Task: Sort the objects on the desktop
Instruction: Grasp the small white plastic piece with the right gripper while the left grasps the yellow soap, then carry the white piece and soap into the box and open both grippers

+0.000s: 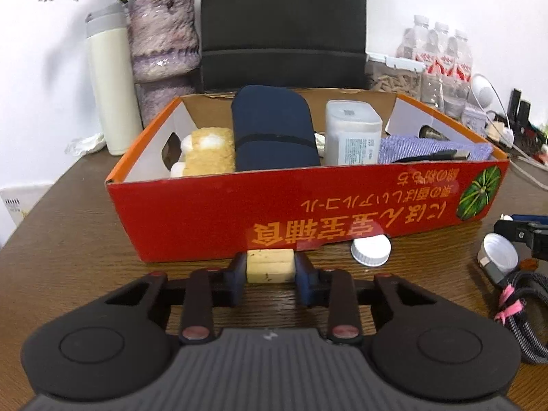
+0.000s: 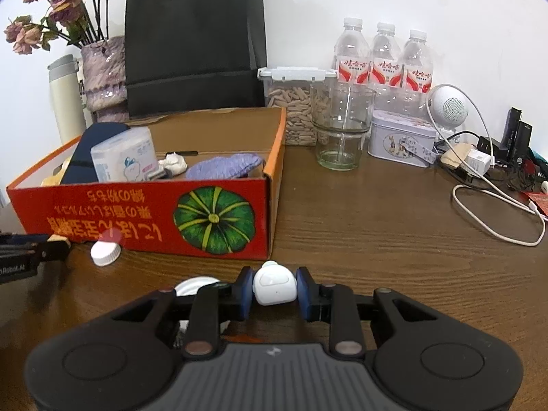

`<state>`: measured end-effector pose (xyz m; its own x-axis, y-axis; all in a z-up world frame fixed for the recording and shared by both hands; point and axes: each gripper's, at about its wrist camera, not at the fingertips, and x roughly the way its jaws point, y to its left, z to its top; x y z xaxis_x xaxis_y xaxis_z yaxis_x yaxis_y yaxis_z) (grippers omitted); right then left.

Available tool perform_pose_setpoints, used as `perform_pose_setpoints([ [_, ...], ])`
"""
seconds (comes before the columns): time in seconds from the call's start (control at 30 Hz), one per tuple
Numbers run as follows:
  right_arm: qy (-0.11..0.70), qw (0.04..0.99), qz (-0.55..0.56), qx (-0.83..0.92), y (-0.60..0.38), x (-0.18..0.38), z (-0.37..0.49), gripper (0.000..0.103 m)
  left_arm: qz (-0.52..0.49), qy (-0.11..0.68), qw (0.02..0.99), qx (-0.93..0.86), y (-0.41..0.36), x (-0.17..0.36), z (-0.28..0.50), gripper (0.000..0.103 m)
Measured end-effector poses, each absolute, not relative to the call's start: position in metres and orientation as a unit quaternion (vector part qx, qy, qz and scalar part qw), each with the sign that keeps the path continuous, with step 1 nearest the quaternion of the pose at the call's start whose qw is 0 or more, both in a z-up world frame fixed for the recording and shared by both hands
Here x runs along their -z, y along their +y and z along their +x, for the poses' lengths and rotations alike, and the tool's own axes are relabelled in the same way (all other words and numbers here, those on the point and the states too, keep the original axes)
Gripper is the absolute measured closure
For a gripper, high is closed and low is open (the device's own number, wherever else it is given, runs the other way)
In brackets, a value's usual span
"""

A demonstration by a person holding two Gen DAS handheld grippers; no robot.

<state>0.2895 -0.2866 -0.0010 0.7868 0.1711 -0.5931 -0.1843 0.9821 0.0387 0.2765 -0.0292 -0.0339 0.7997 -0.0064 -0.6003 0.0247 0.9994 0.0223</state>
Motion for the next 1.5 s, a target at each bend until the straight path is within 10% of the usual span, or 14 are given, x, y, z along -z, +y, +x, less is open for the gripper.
perform_pose_setpoints([
  [1.5,0.186,0.974,0.045,-0.123,-0.229,-0.063,0.308,0.077,-0.052,0.165,0.985,-0.008,-0.018,-0.046,0.274,0.072],
])
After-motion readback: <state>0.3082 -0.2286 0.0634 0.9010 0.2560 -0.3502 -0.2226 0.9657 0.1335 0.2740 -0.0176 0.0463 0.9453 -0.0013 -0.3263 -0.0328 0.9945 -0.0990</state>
